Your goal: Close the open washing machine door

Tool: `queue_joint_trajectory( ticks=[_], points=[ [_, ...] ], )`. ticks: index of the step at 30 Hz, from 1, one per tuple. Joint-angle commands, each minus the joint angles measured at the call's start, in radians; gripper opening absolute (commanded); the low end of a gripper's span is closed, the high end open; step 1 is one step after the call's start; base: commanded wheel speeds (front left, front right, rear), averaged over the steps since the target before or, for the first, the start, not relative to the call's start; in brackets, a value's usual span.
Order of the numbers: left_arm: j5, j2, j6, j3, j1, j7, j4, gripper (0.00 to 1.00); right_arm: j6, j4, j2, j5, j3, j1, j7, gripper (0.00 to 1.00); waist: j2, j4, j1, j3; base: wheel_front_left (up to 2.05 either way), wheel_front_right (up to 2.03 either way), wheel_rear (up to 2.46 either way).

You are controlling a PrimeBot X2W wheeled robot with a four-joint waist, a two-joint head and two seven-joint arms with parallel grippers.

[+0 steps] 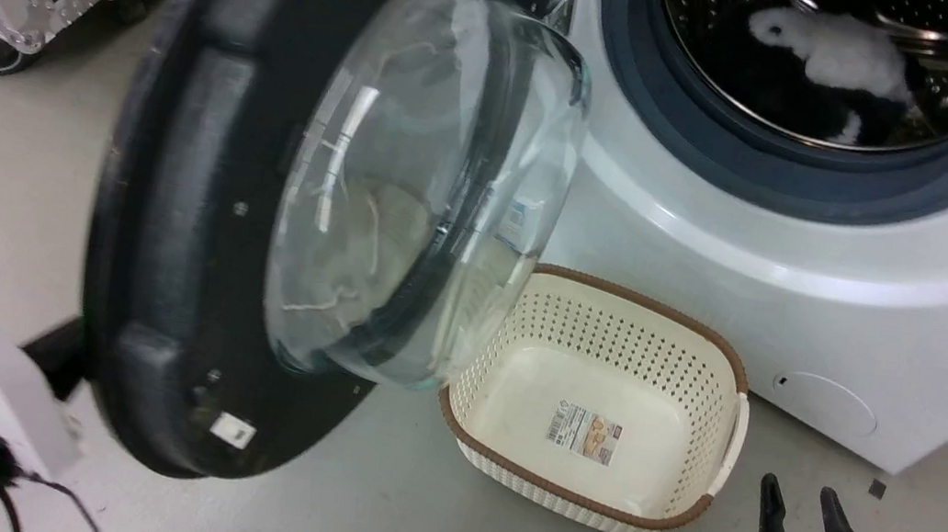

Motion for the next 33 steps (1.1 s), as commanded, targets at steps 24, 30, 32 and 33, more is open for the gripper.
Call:
queue_joint_trajectory(
  ticks=[24, 30, 32, 33],
  points=[
    [-0.131, -0.077, -0.022, -0.545, -0.227, -0.072, -0.175, 0.00, 0.001, 0.027, 0.000, 0.087, -0.024, -0.027, -0.040, 1.00, 0.0000, -0.166, 0.0000, 0.024, 0.00, 0.00, 0.00],
    [-0.059, -0.162, -0.022, -0.625, -0.351, -0.165, -0.048, 0.00, 0.001, 0.009, 0.000, 0.102, -0.014, -0.052, -0.040, 1.00, 0.0000, -0.283, 0.0000, 0.064, 0.00, 0.00, 0.00],
    [-0.034, -0.188, -0.022, -0.645, -0.397, -0.187, -0.002, 0.00, 0.001, 0.004, 0.000, 0.109, -0.012, -0.056, -0.040, 1.00, 0.0000, -0.317, 0.0000, 0.078, 0.00, 0.00, 0.00],
    [-0.021, -0.200, -0.022, -0.652, -0.420, -0.198, 0.023, 0.00, 0.001, 0.002, 0.000, 0.112, -0.010, -0.058, -0.040, 1.00, 0.0000, -0.336, 0.0000, 0.085, 0.00, 0.00, 0.00]
  ],
)
